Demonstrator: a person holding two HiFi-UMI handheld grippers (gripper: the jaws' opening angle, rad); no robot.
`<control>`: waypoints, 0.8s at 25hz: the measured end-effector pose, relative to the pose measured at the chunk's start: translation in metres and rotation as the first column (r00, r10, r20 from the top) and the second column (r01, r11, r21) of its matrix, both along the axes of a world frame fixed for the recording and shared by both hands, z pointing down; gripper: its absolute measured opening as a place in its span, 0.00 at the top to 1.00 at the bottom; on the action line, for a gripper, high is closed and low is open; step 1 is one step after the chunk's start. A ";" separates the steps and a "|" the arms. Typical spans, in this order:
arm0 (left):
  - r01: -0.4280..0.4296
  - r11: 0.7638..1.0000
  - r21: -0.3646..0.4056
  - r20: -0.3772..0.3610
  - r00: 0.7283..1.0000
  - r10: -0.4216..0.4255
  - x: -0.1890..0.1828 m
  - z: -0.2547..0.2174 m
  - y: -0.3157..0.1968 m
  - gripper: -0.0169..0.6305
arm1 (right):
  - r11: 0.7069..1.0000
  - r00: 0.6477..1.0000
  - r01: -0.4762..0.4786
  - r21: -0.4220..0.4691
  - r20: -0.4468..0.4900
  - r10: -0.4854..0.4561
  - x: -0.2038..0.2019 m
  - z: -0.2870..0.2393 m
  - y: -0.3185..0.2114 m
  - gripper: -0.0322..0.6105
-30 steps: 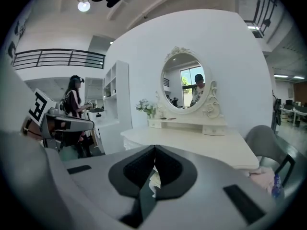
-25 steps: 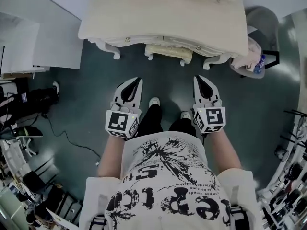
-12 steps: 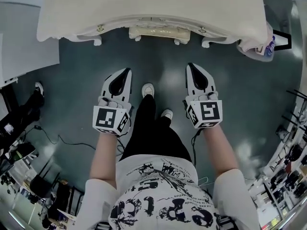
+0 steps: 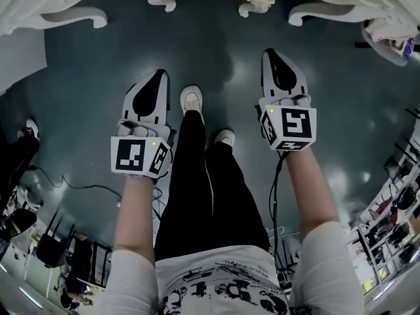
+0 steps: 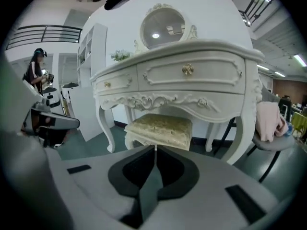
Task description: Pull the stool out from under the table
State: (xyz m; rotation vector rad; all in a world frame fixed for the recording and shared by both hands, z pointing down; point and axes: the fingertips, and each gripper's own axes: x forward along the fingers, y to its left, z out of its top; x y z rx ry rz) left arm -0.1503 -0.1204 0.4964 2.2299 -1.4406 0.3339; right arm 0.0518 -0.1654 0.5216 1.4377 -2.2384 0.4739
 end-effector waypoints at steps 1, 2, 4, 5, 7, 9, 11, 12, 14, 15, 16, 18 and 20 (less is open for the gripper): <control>-0.005 1.000 0.002 -0.003 1.000 0.005 0.003 0.016 0.003 0.95 | 1.000 1.000 -0.006 -0.001 -0.011 0.006 0.003 0.018 -0.001 0.92; -0.015 1.000 0.004 -0.003 1.000 0.015 0.005 0.030 0.004 0.95 | 1.000 1.000 -0.013 0.000 -0.019 0.013 0.004 0.034 -0.002 0.92; -0.051 0.998 0.023 0.008 0.999 0.050 0.009 0.055 0.004 0.95 | 1.000 0.999 -0.029 0.007 -0.030 0.029 0.005 0.063 -0.009 0.92; -0.073 0.997 0.040 0.015 0.997 0.072 0.011 0.065 0.001 0.95 | 0.999 0.999 -0.037 0.016 -0.038 0.038 0.006 0.076 -0.014 0.92; -0.116 0.990 0.081 0.025 0.993 0.114 0.016 0.079 -0.006 0.95 | 0.998 0.997 -0.049 0.038 -0.057 0.051 0.009 0.099 -0.027 0.82; -0.158 0.980 0.119 0.037 0.987 0.155 0.022 0.091 -0.015 0.95 | 0.997 0.995 -0.059 0.057 -0.078 0.063 0.012 0.121 -0.044 0.72; -0.186 0.972 0.141 0.050 0.982 0.180 0.027 0.101 -0.026 0.95 | 0.995 0.991 -0.071 0.074 -0.112 0.079 0.018 0.141 -0.063 0.64; -0.188 0.971 0.148 0.049 0.982 0.183 0.027 0.105 -0.033 0.95 | 0.993 0.986 -0.080 0.082 -0.137 0.091 0.021 0.151 -0.074 0.59; -0.184 0.970 0.156 0.045 0.983 0.179 0.026 0.116 -0.046 0.95 | 0.990 0.974 -0.110 0.091 -0.189 0.126 0.031 0.172 -0.097 0.51; -0.183 0.970 0.158 0.046 0.983 0.178 0.024 0.122 -0.052 0.95 | 0.988 0.969 -0.128 0.084 -0.203 0.143 0.036 0.182 -0.109 0.49; -0.181 0.971 0.158 0.046 0.983 0.176 0.023 0.129 -0.058 0.95 | 0.987 0.967 -0.144 0.069 -0.202 0.155 0.041 0.192 -0.120 0.48; -0.179 0.971 0.157 0.041 0.984 0.175 0.021 0.141 -0.069 0.95 | 0.988 0.970 -0.151 0.045 -0.188 0.157 0.043 0.207 -0.138 0.46; -0.178 0.972 0.150 0.037 0.984 0.175 0.021 0.153 -0.075 0.95 | 0.992 0.970 -0.123 0.039 -0.208 0.129 0.041 0.220 -0.149 0.46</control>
